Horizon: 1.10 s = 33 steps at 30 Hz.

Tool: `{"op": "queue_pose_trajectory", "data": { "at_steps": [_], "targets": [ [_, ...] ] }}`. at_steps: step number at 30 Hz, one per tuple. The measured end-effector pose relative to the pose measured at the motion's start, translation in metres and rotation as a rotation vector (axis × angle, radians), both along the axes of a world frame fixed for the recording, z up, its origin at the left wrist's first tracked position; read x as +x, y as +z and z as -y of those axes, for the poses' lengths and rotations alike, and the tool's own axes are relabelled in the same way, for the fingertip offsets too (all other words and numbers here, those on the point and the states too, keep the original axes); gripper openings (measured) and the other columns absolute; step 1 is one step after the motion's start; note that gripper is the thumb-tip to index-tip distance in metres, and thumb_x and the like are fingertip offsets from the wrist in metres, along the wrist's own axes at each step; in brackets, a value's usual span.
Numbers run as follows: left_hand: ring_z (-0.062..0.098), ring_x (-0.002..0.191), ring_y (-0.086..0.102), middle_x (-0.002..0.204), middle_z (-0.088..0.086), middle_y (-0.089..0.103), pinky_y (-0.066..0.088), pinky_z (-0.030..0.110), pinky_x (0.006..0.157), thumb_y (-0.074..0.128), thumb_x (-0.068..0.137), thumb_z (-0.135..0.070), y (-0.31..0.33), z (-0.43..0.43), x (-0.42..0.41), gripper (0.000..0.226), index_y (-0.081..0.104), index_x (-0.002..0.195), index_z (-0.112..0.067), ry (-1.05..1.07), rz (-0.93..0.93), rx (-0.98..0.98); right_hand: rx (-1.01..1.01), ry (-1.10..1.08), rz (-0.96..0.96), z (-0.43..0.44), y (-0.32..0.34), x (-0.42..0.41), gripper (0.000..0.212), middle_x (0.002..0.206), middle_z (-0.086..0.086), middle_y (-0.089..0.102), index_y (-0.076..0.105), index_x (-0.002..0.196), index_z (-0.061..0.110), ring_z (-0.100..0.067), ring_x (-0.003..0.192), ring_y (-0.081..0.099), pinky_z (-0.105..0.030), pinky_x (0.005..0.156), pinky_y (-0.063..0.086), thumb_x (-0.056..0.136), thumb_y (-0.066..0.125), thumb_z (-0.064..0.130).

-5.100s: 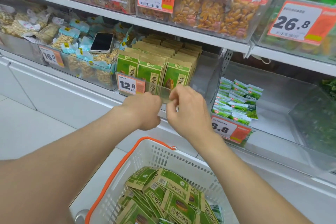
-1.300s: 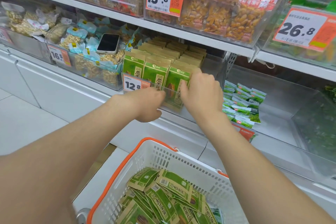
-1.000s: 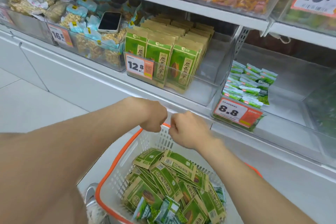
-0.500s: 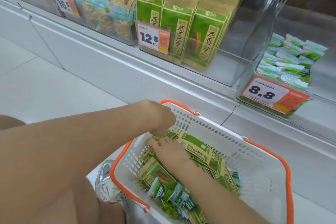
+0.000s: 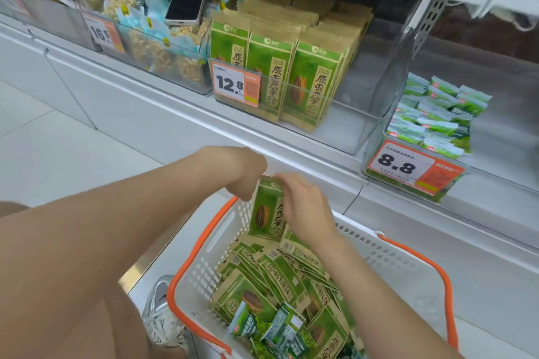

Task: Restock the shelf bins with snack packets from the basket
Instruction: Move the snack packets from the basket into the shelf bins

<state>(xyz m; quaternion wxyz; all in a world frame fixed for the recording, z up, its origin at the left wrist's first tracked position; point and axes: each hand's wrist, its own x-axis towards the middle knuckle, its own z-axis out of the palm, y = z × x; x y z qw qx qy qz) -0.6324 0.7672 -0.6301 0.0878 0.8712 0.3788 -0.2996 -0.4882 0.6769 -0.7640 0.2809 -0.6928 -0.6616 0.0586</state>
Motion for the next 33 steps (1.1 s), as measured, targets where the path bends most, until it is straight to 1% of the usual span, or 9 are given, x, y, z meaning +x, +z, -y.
{"op": "queue_pose_trajectory", "data": {
  "at_steps": [3,7,9,12,16,20,23,30,33],
  "targets": [
    [0.023,0.102,0.069,0.123,0.003,0.067,0.060,0.036,0.086,0.064,0.100,-0.046,0.016,-0.004,-0.004,0.047,0.060,0.136,-0.014,0.176,0.201,-0.244,0.234,-0.007,-0.094,0.005,0.041,0.006,0.044,0.113,0.003,0.068,0.066,0.128,0.024,-0.021,0.099,0.066,-0.044,0.082,0.055,0.096,0.054,-0.003],
    [0.022,0.108,0.073,0.117,0.000,0.074,0.061,0.037,0.094,0.064,0.104,-0.031,0.036,0.006,-0.013,0.030,0.061,0.133,-0.023,0.345,0.590,-0.620,0.463,-0.039,-0.176,0.019,0.099,0.007,0.035,0.104,0.002,0.070,0.068,0.125,0.016,-0.012,0.091,0.065,-0.028,0.082,0.050,0.098,0.056,-0.002],
    [0.026,0.107,0.074,0.112,0.004,0.078,0.063,0.038,0.089,0.063,0.105,-0.025,0.045,0.010,-0.016,0.026,0.066,0.130,-0.020,0.354,0.762,-0.704,0.505,-0.156,-0.320,0.024,0.122,0.009,0.027,0.090,0.006,0.071,0.066,0.128,0.019,-0.004,0.072,0.063,-0.021,0.072,0.047,0.102,0.061,0.014],
    [0.029,0.108,0.075,0.115,0.009,0.078,0.063,0.041,0.089,0.057,0.108,-0.025,0.057,0.014,-0.017,0.027,0.067,0.130,-0.015,0.326,0.875,-0.749,0.417,-0.263,-0.536,0.029,0.146,0.015,0.022,0.073,0.004,0.075,0.075,0.109,0.022,-0.014,0.063,0.070,-0.037,0.064,0.057,0.100,0.065,0.040],
    [0.029,0.106,0.076,0.111,0.009,0.079,0.063,0.041,0.089,0.053,0.109,-0.024,0.062,0.019,-0.014,0.025,0.067,0.128,-0.012,0.328,0.901,-0.758,0.417,-0.267,-0.526,0.036,0.159,0.015,0.023,0.070,0.013,0.076,0.082,0.092,0.021,-0.004,0.066,0.073,-0.039,0.067,0.059,0.099,0.069,0.039],
    [0.022,0.111,0.075,0.116,0.005,0.079,0.061,0.044,0.095,0.053,0.110,-0.022,0.066,0.012,-0.015,0.025,0.065,0.131,-0.018,0.343,0.964,-0.704,0.266,-0.167,-0.724,0.035,0.162,0.018,0.033,0.075,-0.003,0.078,0.079,0.090,0.017,-0.030,0.072,0.076,-0.054,0.067,0.060,0.097,0.068,0.048],
    [0.018,0.110,0.074,0.117,-0.001,0.078,0.060,0.040,0.094,0.059,0.107,-0.024,0.069,0.004,-0.012,0.025,0.065,0.131,-0.021,0.369,1.047,-0.620,0.204,-0.112,-0.796,0.032,0.171,0.021,0.021,0.081,-0.002,0.080,0.081,0.093,0.017,-0.026,0.079,0.078,-0.055,0.073,0.063,0.098,0.071,0.035],
    [0.025,0.133,0.051,0.148,0.005,0.048,0.042,0.040,0.112,0.065,0.102,-0.041,0.075,-0.015,-0.002,0.056,0.048,0.149,-0.017,0.195,0.946,0.151,0.766,-0.298,-0.514,0.015,0.211,0.026,0.019,0.065,0.007,0.070,0.077,0.085,0.016,-0.011,0.058,0.063,-0.040,0.056,0.052,0.098,0.072,0.028],
    [0.035,0.132,0.049,0.146,0.008,0.043,0.044,0.052,0.110,0.065,0.100,-0.026,0.071,-0.023,0.003,0.053,0.046,0.149,-0.018,0.149,0.846,0.244,0.785,-0.220,-0.413,-0.004,0.218,0.032,0.011,0.084,0.007,0.075,0.072,0.101,0.011,-0.008,0.077,0.073,-0.047,0.073,0.059,0.100,0.069,0.021]
  ]
}}
